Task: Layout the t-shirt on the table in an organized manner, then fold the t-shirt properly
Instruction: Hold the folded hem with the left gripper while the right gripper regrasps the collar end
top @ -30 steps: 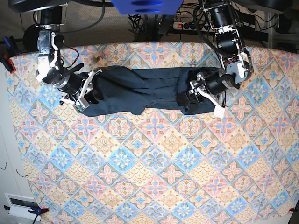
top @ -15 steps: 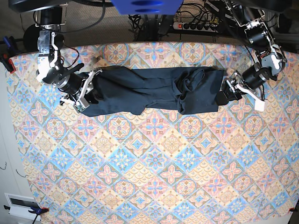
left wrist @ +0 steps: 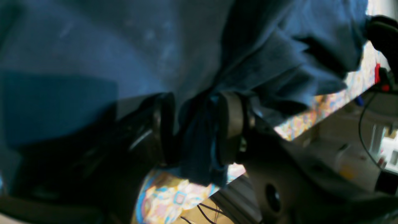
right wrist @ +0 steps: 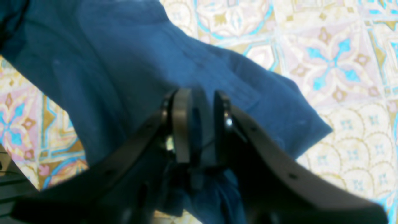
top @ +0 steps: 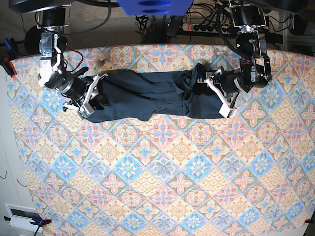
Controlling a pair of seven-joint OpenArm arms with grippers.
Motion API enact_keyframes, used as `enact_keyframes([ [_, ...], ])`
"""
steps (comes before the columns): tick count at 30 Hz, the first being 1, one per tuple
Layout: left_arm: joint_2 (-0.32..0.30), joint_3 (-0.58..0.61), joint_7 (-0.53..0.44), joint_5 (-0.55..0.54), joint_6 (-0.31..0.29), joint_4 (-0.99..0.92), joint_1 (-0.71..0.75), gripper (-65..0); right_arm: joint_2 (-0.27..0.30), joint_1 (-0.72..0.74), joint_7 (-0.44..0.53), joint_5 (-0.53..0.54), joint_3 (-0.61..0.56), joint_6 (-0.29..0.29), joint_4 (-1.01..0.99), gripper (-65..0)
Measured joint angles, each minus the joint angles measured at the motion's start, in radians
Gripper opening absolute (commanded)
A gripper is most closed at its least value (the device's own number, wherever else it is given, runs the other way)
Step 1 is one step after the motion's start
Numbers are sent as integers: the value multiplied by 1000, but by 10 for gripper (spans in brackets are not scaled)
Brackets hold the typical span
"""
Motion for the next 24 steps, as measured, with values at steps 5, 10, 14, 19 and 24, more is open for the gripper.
enact_keyframes([
  [5, 35, 41, 11, -35, -72, 8, 11, -429, 0, -1, -3, -3, 0, 0, 0, -523],
  [10, 55, 60, 5, -56, -113, 7, 6, -435, 0, 0, -3, -3, 0, 0, 0, -523],
  [14, 68, 38, 10, -67, -120, 16, 8, -435, 1, -2, -4, -1, 0, 0, 0, -523],
  [19, 16, -120, -5, -161, -120, 80, 41, -436, 0, -3, -5, -4, 0, 0, 9, -523],
  [24, -38, -211, 0, -158, -116, 64, 72, -435, 1, -3, -1, 0, 0, 0, 39, -523],
])
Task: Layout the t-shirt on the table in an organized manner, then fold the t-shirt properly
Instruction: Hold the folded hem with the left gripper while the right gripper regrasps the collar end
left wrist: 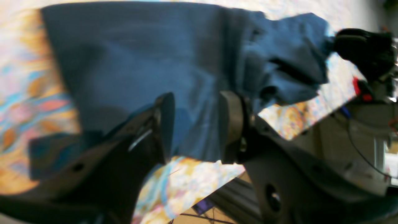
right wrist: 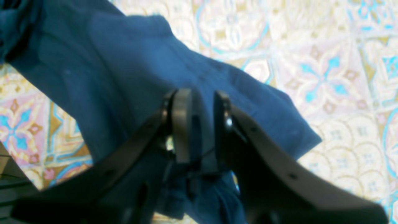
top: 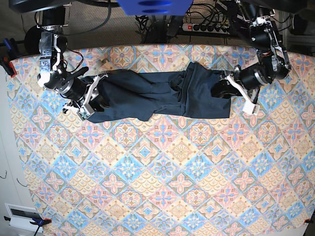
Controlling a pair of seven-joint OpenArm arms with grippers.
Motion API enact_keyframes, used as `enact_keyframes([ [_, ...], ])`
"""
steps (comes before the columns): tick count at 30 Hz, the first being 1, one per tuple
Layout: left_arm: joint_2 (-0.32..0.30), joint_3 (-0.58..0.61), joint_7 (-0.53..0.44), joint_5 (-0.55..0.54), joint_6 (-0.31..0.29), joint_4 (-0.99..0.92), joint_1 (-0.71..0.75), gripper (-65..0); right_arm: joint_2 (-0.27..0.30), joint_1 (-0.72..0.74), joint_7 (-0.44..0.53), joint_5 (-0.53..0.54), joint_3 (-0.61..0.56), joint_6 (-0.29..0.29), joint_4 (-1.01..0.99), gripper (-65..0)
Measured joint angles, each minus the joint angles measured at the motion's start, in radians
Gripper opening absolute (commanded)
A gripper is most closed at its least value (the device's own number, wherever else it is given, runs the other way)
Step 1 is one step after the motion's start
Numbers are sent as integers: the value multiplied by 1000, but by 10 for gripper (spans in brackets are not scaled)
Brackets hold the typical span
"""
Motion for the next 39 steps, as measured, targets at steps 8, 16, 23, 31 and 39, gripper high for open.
enact_keyframes([
  [8, -2, 116, -87, 157, 3, -124, 0, -436, -10, 0, -6, 6, 46, 14, -3, -518],
  [16, 3, 159, -93, 169, 3, -124, 0, -436, -6, 5, -237, 4, 300, 0, -86, -408],
  [23, 4, 159, -95, 167, 3, -124, -3, -436, -3, 8, -286, 272, 348, 0, -243, -376],
  [31, 6, 159, -95, 166, 3, -124, -3, -436, -4, 112, -352, 298, 351, 0, -322, -369],
  [39, 6, 159, -95, 167, 3, -124, -2, -436, -3, 150, -378, 349, 351, -3, -325, -290],
])
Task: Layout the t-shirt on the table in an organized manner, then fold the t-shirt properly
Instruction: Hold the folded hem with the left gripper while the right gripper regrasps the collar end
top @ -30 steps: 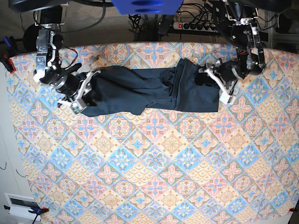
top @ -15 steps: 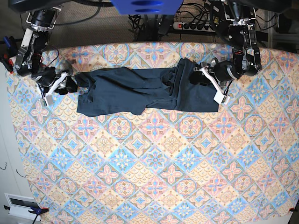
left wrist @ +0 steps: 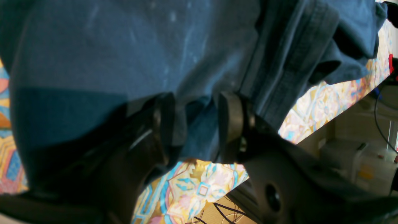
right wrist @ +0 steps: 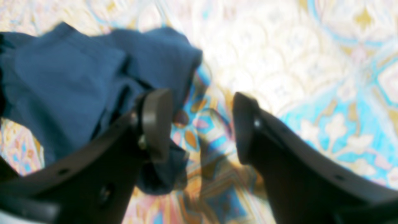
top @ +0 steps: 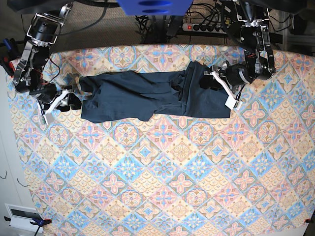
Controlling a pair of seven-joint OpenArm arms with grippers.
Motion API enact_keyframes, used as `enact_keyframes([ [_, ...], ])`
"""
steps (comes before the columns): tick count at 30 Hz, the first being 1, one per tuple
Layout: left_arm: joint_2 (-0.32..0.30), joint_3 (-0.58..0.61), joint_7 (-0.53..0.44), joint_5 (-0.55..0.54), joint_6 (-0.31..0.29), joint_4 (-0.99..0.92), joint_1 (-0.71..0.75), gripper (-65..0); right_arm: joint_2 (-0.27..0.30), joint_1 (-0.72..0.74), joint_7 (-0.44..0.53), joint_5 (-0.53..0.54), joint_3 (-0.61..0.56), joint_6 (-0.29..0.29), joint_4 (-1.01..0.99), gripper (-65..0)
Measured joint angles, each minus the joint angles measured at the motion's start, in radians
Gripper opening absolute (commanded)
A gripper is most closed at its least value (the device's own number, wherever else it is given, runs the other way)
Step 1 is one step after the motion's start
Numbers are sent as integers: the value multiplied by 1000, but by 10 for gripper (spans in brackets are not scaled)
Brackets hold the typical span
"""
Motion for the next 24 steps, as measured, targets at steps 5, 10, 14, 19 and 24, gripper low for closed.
enact_keyframes([
  [5, 0, 0, 0, 0, 0, 0, 0, -436, 0, 17, 0, 165, -73, 2, 2, -254],
  [10, 0, -3, 0, 0, 0, 0, -3, -436, 1, 11, -5, 158, -88, 3, 2, -254],
  [14, 0, -3, 0, 0, 0, 0, -3, -436, -1, 18, 7, 125, -89, 3, -55, -254],
  [19, -2, -5, 0, 0, 0, 0, -3, -436, -1, 8, 8, 104, -89, 3, -145, -254],
  [24, -1, -5, 0, 0, -1, 0, -3, -436, -3, 10, 5, 104, -91, 3, -147, -254],
])
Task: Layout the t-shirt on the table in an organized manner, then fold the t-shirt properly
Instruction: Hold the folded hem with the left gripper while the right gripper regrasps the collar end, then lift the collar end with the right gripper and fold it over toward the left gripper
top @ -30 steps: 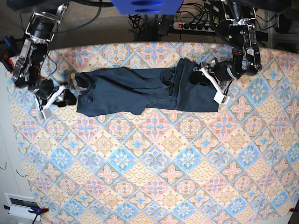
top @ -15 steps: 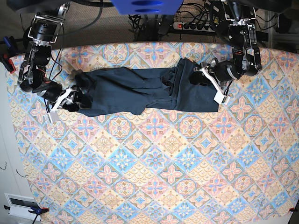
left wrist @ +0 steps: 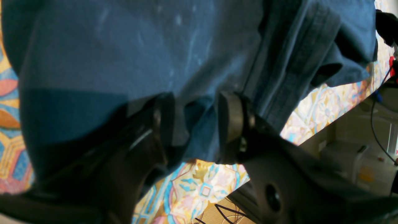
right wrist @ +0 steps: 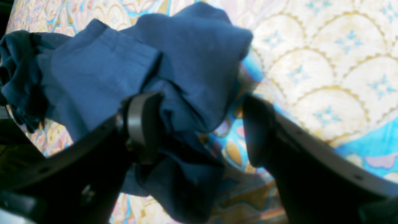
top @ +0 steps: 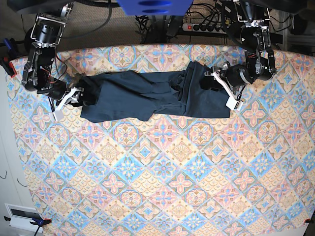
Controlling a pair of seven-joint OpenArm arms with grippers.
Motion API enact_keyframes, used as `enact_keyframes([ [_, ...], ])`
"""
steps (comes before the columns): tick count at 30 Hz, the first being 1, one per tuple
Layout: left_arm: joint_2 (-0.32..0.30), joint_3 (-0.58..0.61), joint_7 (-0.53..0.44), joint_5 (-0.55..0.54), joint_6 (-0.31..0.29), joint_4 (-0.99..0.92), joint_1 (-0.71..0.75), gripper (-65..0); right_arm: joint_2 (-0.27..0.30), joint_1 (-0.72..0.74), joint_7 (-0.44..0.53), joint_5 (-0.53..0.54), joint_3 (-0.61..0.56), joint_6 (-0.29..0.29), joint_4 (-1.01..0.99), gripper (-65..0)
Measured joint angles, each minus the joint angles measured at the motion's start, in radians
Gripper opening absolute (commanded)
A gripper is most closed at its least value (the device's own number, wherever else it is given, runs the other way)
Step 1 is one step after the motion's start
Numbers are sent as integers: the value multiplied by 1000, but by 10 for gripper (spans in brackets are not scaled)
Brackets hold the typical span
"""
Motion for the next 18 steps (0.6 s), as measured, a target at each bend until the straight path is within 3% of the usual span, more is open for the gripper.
enact_keyframes([
  [6, 0, 0, 0, 0, -2, 0, -2, -436, 0, -36, 30, 30, -82, 8, 11, -254],
  [11, 0, -1, 0, 0, -3, 0, -2, -436, -59, -34, 39, 42, -100, 8, 12, -263],
  [14, -2, -1, 0, 0, -2, 0, -2, -436, -62, -34, 36, 38, -100, 7, 12, -369],
  [18, 0, -1, -31, -1, -2, 0, -2, -437, -62, -29, 21, 23, -97, 0, 3, -612],
])
